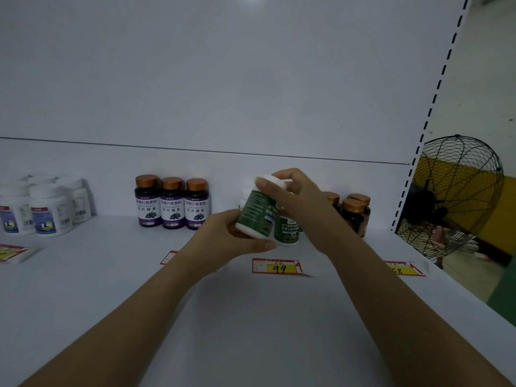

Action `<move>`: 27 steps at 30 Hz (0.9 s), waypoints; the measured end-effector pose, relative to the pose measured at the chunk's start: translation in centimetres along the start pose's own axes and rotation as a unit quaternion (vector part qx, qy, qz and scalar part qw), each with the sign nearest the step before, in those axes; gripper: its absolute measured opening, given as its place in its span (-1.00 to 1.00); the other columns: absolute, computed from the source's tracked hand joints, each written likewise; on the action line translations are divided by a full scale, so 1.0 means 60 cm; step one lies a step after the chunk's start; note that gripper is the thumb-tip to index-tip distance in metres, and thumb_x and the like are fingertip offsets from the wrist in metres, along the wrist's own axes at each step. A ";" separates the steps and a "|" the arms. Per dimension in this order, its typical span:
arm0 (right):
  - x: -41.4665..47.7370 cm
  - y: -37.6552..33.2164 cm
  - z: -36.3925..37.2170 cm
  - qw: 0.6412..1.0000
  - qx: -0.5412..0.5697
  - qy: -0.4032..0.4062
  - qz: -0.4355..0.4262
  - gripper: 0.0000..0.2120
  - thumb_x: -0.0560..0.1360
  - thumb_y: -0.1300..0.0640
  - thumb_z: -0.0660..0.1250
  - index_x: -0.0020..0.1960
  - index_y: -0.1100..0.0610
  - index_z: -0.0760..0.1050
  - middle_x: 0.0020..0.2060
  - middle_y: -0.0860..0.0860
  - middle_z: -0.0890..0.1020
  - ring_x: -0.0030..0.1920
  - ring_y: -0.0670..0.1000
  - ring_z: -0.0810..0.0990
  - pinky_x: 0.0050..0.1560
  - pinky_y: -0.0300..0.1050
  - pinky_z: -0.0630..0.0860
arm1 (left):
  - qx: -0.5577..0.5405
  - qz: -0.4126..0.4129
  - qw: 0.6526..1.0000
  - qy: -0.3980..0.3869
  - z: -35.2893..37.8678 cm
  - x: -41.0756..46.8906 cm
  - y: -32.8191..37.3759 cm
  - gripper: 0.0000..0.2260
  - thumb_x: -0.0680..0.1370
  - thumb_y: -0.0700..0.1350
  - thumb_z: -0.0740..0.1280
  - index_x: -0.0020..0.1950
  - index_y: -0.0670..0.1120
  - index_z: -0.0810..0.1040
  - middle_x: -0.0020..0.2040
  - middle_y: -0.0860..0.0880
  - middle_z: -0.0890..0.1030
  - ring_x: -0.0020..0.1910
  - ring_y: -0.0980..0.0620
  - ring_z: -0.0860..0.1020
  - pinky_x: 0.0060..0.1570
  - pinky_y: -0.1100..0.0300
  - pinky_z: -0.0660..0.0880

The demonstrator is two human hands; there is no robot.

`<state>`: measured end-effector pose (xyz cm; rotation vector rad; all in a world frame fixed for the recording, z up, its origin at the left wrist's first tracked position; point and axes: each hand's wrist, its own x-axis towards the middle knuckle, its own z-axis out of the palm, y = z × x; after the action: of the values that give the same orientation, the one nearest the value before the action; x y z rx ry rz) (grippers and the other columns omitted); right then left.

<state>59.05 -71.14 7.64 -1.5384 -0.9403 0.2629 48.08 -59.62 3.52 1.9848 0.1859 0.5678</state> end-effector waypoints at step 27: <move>-0.001 0.001 0.000 1.000 -0.022 0.004 0.001 -0.60 0.46 -0.04 0.38 0.23 0.10 0.47 0.05 0.04 0.61 0.05 0.03 0.62 0.07 -0.07 0.59 | 0.108 0.011 0.992 0.058 0.009 0.003 -0.014 -0.52 0.26 0.08 0.56 0.06 0.07 0.43 -0.08 0.15 0.59 -0.12 0.21 0.59 -0.12 0.33 0.54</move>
<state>59.08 -71.17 7.55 -1.5792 -0.9433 0.2388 48.59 -59.60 2.62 2.1656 0.3076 0.7030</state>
